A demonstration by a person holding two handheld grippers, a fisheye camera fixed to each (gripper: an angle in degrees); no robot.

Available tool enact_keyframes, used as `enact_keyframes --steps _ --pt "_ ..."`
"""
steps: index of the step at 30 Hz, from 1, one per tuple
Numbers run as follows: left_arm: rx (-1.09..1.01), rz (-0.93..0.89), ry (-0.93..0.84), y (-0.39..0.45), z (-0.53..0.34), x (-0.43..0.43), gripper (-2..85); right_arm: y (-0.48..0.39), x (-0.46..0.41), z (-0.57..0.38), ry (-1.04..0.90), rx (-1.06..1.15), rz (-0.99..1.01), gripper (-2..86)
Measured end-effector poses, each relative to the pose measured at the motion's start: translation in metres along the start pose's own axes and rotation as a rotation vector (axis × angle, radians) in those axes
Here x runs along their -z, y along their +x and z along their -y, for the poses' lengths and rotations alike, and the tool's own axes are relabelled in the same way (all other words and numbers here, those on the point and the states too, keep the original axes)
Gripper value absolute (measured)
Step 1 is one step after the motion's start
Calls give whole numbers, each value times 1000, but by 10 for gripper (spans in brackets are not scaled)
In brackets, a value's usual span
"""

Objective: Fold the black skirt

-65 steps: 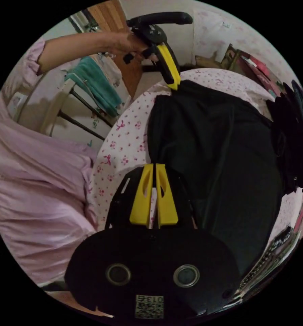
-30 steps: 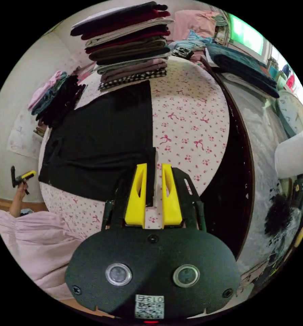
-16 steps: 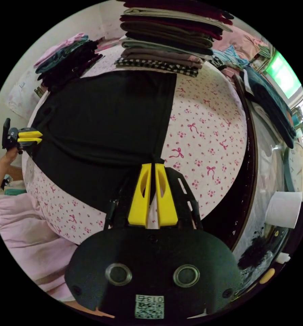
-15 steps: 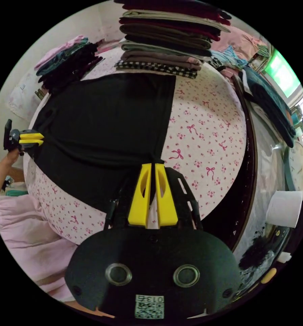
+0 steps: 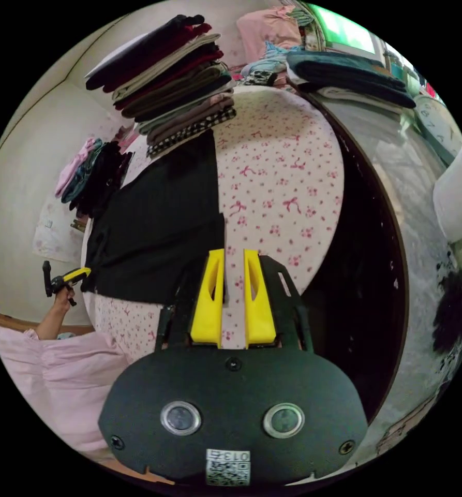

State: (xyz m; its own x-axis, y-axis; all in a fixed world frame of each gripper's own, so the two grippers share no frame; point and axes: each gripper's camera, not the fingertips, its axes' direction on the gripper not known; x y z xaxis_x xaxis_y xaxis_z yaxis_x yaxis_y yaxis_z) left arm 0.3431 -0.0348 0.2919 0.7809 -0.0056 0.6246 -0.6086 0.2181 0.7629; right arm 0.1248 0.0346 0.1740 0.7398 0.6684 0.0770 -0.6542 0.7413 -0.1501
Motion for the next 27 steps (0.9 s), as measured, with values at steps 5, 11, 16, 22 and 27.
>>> enact_keyframes --steps 5,11,16,22,27 --pt "288 103 -57 -67 -86 14 60 -3 -9 -29 -67 4 36 92" --pt "525 31 -66 -128 -159 11 94 -5 -13 -34 -82 -2 7 94" --pt "575 -148 -32 -156 -171 -9 108 -14 -12 -32 -111 17 -12 90" --pt "578 -169 -109 -174 -155 -31 66 -35 -31 -28 -168 51 -98 43" --pt "525 -179 -198 -185 -140 -41 17 -46 -45 -24 -206 62 -99 22"
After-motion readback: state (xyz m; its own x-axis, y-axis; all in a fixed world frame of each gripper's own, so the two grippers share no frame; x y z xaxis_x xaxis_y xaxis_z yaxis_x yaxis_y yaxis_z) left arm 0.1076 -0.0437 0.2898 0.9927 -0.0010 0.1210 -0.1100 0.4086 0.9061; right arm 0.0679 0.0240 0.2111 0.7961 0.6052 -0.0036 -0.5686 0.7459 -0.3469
